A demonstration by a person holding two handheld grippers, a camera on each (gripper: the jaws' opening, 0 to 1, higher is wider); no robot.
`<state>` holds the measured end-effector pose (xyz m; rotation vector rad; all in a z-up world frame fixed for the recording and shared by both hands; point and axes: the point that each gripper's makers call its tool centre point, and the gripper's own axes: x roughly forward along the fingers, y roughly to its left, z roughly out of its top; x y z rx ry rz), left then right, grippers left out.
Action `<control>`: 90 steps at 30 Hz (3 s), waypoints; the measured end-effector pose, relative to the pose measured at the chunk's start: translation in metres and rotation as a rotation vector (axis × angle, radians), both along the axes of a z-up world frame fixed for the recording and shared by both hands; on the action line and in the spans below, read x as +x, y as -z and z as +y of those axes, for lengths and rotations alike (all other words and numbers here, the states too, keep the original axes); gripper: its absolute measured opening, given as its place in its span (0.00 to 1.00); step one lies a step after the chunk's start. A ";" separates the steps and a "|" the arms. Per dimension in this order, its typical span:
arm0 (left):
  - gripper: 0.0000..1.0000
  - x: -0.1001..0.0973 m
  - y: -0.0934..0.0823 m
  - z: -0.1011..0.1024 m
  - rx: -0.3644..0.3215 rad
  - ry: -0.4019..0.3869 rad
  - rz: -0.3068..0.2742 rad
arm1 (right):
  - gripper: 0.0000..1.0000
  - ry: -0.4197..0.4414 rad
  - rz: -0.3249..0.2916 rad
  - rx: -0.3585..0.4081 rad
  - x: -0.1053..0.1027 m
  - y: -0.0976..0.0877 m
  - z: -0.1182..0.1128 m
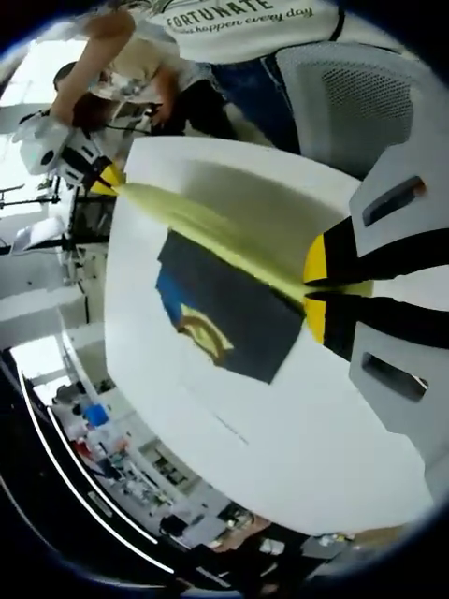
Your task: Fold the garment on the visible template until the final outline fits inside the template.
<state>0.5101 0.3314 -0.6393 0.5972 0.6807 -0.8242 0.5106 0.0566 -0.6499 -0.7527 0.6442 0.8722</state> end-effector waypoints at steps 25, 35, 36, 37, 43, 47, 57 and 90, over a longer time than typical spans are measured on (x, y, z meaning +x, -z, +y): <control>0.00 0.080 -0.035 -0.006 -0.026 -0.105 -0.252 | 0.00 0.095 -0.214 -0.064 0.081 -0.019 -0.005; 0.00 0.111 -0.046 -0.007 -0.001 -0.152 -0.329 | 0.00 0.192 -0.290 -0.023 0.122 -0.029 -0.005; 0.00 0.115 -0.046 -0.006 0.006 -0.157 -0.338 | 0.00 0.198 -0.298 -0.022 0.126 -0.030 -0.005; 0.00 0.117 -0.046 -0.006 0.006 -0.159 -0.341 | 0.00 0.212 -0.303 -0.018 0.131 -0.030 -0.005; 0.00 0.138 -0.040 -0.005 -0.016 -0.178 -0.347 | 0.00 0.244 -0.321 -0.053 0.148 -0.025 -0.006; 0.01 0.150 -0.027 -0.003 -0.013 -0.188 -0.332 | 0.00 0.272 -0.307 -0.060 0.160 -0.016 -0.005; 0.01 0.176 0.012 0.000 -0.007 -0.203 -0.283 | 0.00 0.291 -0.258 -0.076 0.186 0.017 -0.004; 0.02 0.232 0.118 0.006 0.004 -0.241 -0.119 | 0.00 0.343 0.075 0.022 0.228 0.122 -0.009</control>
